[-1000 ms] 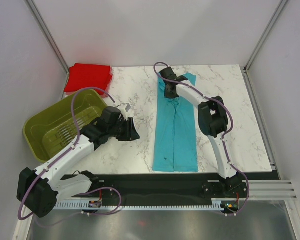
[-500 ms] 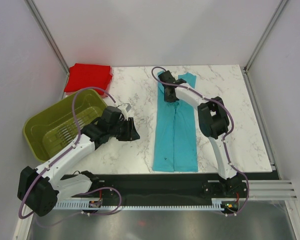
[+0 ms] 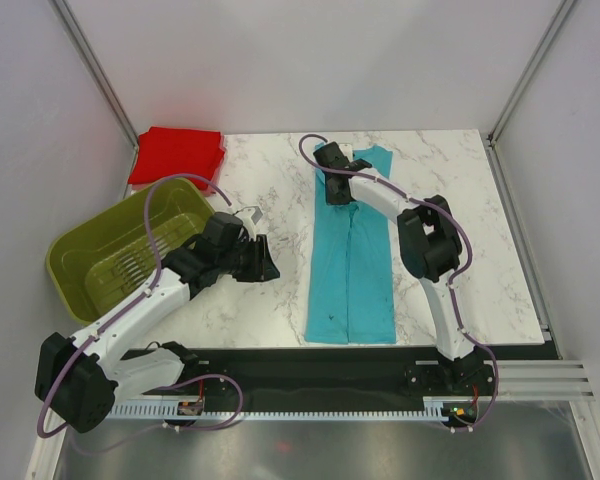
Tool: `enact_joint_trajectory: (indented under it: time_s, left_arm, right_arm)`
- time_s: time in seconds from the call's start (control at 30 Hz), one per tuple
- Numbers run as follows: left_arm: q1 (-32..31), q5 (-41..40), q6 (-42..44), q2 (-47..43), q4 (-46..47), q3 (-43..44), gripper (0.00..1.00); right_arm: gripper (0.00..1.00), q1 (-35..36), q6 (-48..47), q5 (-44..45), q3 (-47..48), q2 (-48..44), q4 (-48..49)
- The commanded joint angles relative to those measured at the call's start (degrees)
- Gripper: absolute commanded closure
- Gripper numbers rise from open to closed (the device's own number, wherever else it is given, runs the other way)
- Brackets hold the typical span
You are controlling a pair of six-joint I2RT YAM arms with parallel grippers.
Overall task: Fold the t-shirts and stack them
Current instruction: Fold the tshirt
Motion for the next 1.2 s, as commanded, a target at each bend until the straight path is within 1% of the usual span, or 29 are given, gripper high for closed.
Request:
enact_joint_trajectory:
  time_s: [0.0, 0.6, 0.87, 0.93, 0.97, 1.03, 1.07, 1.17]
  left_arm:
    - [0.46, 0.56, 1.75, 0.27, -0.27, 2.32, 0.55]
    - [0.46, 0.38, 1.57, 1.51, -0.19, 2.76, 0.55]
    - [0.46, 0.47, 1.49, 2.03, -0.19, 2.84, 0.55]
    - [0.46, 0.39, 1.49, 1.95, -0.19, 2.84, 0.55]
    - [0.46, 0.65, 1.49, 2.12, -0.19, 2.84, 0.55]
    - [0.46, 0.82, 1.31, 2.29, -0.19, 2.93, 0.55]
    - [0.46, 1.35, 1.14, 2.21, -0.19, 3.11, 0.55]
    - [0.46, 2.49, 0.61, 2.3, -0.1, 3.28, 0.53]
  right_arm:
    - [1.0, 0.28, -0.85, 0.67, -0.36, -3.67, 1.31]
    - [1.0, 0.19, -0.15, -3.81, -0.88, -5.95, 2.46]
    - [1.0, 0.1, 2.4, -7.15, -5.01, -5.43, 4.74]
    - [0.97, 0.28, 2.75, -7.77, -5.89, -5.51, 5.18]
    - [0.91, 0.28, 2.67, -8.12, -5.98, -5.6, 5.44]
    - [0.85, 0.37, 2.41, -8.91, -5.98, -6.04, 5.36]
    - [0.79, 0.28, 2.23, -9.0, -5.98, -6.48, 5.27]
    - [0.76, -0.07, 1.61, -9.18, -6.24, -9.11, 4.75]
